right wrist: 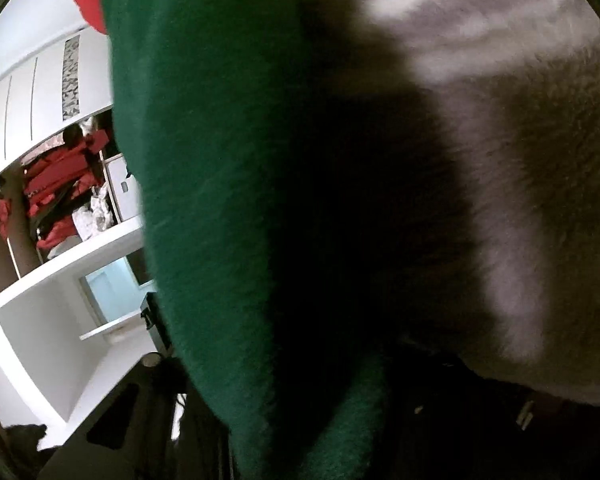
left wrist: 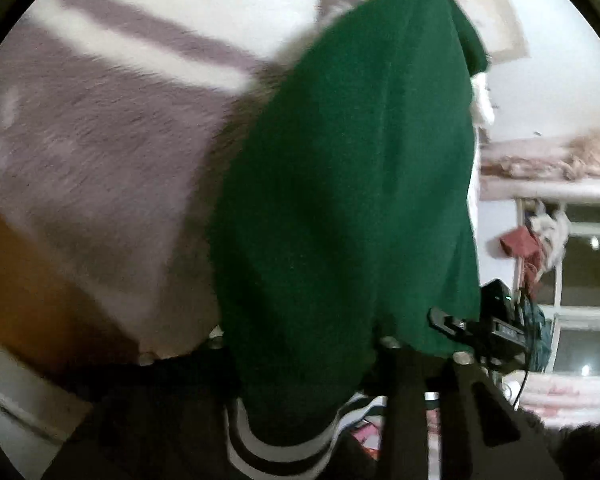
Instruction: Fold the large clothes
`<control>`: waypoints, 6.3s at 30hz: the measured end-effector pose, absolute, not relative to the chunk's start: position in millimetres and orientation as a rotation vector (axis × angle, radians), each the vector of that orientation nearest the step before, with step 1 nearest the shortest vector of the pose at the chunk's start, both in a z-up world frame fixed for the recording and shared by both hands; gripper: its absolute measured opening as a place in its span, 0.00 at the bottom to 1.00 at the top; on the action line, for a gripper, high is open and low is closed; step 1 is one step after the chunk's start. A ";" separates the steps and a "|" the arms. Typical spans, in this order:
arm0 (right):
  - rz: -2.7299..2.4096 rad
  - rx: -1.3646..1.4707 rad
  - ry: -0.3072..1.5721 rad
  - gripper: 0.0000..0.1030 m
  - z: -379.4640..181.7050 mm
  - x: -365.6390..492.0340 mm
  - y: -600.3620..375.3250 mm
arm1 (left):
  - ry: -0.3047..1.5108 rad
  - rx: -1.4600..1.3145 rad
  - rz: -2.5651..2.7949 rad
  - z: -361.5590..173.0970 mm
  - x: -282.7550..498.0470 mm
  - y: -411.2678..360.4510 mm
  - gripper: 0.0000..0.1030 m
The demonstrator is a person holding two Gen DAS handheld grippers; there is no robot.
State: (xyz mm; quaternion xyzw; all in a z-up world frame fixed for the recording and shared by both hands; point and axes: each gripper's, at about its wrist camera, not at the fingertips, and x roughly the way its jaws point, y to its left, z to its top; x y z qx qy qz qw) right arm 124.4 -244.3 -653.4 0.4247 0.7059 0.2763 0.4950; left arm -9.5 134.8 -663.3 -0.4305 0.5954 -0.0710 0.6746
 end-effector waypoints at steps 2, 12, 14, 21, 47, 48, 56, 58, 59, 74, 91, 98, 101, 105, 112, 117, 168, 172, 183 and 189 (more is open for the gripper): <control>0.664 1.047 1.695 0.19 -634.1 126.2 -228.5 | 1.317 -1.059 -0.129 -650.6 -15.7 141.3 0.22; 0.752 1.360 1.501 0.16 -512.1 182.1 -230.3 | 1.113 -1.141 -0.234 -520.8 55.2 167.5 0.21; 0.774 1.416 1.461 0.16 -491.1 212.1 -221.6 | 1.085 -1.080 -0.244 -500.1 94.9 165.1 0.21; 0.759 1.459 1.404 0.16 -461.4 323.6 -274.3 | 1.041 -0.870 -0.231 -478.1 243.9 166.7 0.21; 0.640 0.777 1.449 0.84 -544.9 550.5 -399.0 | 1.008 -0.622 0.070 -544.2 357.9 165.4 0.95; 0.639 0.730 1.477 0.84 -557.2 545.9 -398.2 | 1.022 -0.613 0.097 -550.3 341.2 162.4 0.95; 0.827 0.688 1.556 1.00 -652.1 584.9 -335.3 | 1.108 -0.825 0.219 -620.5 223.2 141.3 0.96; 0.866 0.758 1.592 1.00 -668.4 601.0 -321.6 | 1.093 -0.871 0.220 -625.7 218.1 140.4 0.96; 0.871 0.757 1.600 1.00 -670.1 605.0 -315.9 | 1.085 -0.883 0.227 -627.7 217.5 140.3 0.97; 0.352 1.727 1.357 0.33 -612.4 419.8 -393.6 | 1.094 -0.653 0.140 -582.0 258.8 159.6 1.00; 0.443 0.913 1.593 0.71 -502.7 481.4 -436.9 | 1.248 -0.451 0.238 -599.7 200.1 99.3 1.00; 0.584 0.801 1.690 0.12 -524.9 575.4 -351.9 | 1.232 -0.397 0.232 -593.8 202.9 87.4 1.00; 0.585 0.742 1.633 0.06 -503.0 588.2 -331.3 | 1.221 -0.417 0.201 -584.0 199.2 88.3 1.00; 0.581 0.676 1.446 0.02 -444.2 587.3 -334.9 | 1.209 -0.461 0.150 -577.5 199.1 86.5 1.00; 0.363 0.407 1.528 0.03 -489.9 658.7 -309.4 | 1.239 -0.504 0.089 -603.9 211.9 81.1 1.00; 0.415 0.498 1.632 0.50 -494.4 616.0 -335.6 | 1.279 -0.488 0.097 -620.0 205.9 84.2 1.00; 0.504 0.489 1.658 0.09 -544.9 384.7 -390.7 | 1.336 -0.268 0.413 -583.6 179.2 18.2 1.00; 0.492 0.556 1.589 0.07 -482.7 373.0 -425.8 | 1.327 -0.263 0.353 -574.9 185.4 2.9 1.00; 0.283 0.352 1.593 0.07 -528.3 459.3 -475.9 | 1.315 -0.199 0.281 -601.3 228.8 -18.7 1.00; 0.327 0.306 1.757 0.12 -596.2 491.2 -441.9 | 1.346 -0.191 0.290 -621.7 237.3 -4.9 1.00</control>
